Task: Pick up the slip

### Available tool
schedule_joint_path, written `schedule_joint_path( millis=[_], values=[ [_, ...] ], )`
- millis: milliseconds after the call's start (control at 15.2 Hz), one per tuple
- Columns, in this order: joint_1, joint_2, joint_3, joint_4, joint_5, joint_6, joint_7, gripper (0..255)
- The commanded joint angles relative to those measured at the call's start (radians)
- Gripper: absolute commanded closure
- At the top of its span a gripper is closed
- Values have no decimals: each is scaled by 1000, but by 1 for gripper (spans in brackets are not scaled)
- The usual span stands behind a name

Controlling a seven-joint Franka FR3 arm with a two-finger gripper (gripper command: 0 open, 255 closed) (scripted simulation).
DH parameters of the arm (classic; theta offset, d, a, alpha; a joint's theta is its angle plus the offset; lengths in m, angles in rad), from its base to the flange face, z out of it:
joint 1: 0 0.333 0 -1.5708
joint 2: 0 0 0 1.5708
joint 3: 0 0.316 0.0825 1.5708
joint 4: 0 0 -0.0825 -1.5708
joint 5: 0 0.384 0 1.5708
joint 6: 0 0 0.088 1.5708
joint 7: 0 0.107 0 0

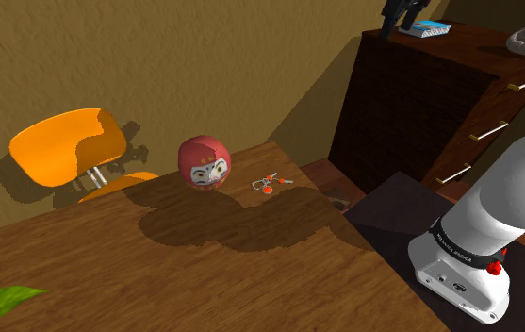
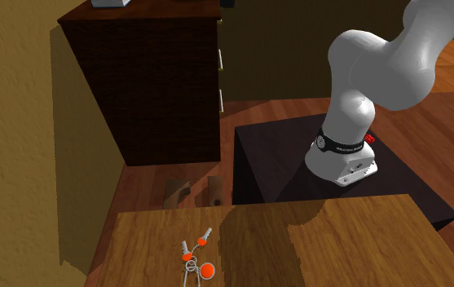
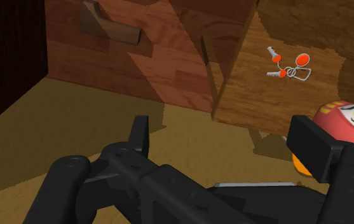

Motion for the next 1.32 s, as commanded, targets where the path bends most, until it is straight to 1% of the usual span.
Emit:
schedule_joint_path(
  millis=[0,330,660,924,1254],
  values=[
    [0,0,0,0,0,0,0,0],
    [5,9,75,-125,44,107,131,0],
    [15,55,155,-219,92,224,261,0],
    [24,122,222,-271,128,325,367,0],
    [30,245,309,-304,164,460,500,0]
  ],
)
